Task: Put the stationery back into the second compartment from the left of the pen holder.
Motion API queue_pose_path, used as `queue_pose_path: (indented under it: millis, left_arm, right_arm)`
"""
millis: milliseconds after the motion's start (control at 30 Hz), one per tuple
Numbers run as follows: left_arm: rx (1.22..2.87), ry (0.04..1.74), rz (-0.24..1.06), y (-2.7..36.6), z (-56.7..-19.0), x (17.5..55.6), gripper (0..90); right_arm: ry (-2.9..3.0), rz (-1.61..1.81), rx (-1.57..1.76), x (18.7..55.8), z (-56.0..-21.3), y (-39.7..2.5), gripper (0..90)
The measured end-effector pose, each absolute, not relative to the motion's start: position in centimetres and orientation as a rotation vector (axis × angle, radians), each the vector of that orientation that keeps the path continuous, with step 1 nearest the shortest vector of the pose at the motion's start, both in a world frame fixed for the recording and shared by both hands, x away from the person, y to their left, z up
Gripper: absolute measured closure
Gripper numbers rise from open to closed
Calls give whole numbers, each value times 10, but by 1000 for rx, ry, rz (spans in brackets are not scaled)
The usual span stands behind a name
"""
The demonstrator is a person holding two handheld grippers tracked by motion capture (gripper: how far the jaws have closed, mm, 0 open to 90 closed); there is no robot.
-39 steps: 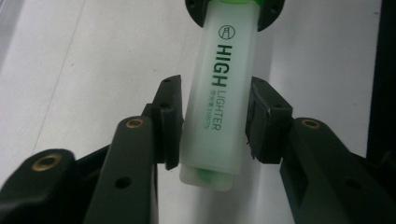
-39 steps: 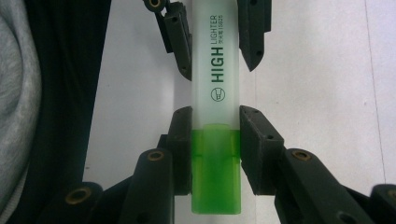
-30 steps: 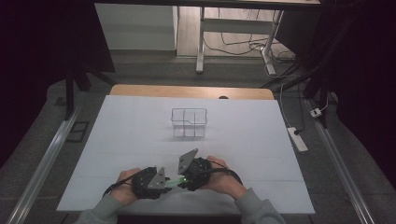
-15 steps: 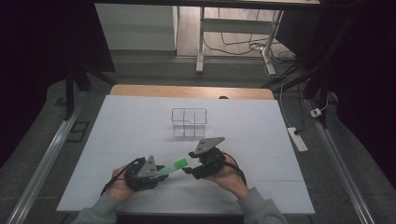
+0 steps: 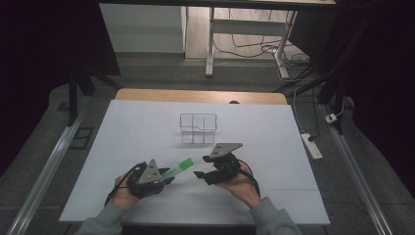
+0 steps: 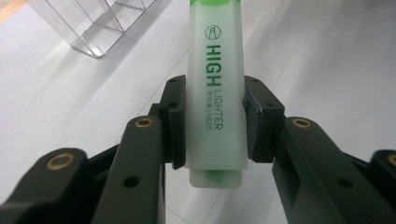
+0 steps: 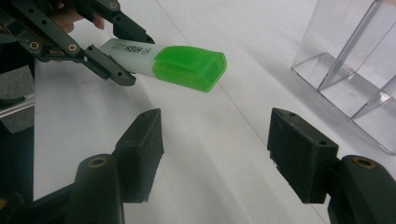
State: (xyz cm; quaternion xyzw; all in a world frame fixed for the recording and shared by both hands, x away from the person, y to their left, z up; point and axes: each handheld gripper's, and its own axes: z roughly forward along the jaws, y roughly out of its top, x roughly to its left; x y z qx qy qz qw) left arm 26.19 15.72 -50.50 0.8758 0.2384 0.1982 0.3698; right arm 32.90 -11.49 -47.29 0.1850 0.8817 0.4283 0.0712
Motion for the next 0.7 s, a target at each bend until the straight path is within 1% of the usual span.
queue_pose_path:
  millis: [367,700]
  left_arm:
    - [2218,622,523,155,-506,261,647]
    - [2218,583,537,145,-507,258,647]
  right_arm:
    - [2660,1317,596,329,-478,-112,354]
    - [2674,1363,665,327,-484,-103,344]
